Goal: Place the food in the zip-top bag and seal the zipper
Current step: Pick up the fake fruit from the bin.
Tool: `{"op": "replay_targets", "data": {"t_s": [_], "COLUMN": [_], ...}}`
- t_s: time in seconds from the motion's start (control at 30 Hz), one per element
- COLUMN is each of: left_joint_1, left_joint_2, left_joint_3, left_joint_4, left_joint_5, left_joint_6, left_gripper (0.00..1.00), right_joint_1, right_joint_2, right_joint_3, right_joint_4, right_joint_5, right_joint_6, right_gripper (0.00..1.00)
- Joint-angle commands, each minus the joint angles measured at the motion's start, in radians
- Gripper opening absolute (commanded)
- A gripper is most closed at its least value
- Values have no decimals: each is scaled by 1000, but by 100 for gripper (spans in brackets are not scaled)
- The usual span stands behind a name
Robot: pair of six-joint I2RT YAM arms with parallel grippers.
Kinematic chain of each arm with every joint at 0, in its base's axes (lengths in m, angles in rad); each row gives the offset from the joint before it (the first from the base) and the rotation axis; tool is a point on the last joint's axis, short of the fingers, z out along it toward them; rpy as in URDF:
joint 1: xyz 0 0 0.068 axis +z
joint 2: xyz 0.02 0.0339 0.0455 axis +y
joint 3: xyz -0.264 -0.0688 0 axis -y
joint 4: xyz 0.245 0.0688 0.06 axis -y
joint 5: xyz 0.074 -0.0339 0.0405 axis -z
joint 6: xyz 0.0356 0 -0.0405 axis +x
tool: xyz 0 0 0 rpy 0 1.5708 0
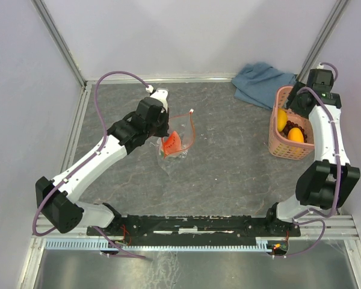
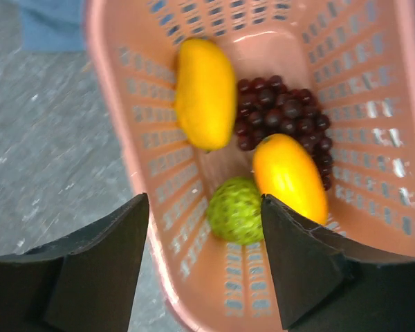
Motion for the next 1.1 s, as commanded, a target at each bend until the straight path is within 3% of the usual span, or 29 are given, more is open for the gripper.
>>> {"op": "replay_targets", "data": {"t_s": [0.0, 0.53, 1.07], "left_joint_1": [14, 49, 71], "left_joint_2": [-33, -17, -5], "left_joint_3": [21, 22, 23], "left_joint_4": [23, 24, 24], "left_joint_5": [11, 59, 104], "left_joint_6": [45, 39, 31], "left_gripper": [3, 3, 3], "right_joint_1": [-53, -94, -119], "right_joint_2": [47, 286, 380], "right_joint_3": [6, 18, -46], "right_joint_4": [67, 26, 36], "right_joint_5": [114, 219, 143], "right_joint_6": [29, -1, 33], "right_gripper": [75, 93, 91]}}
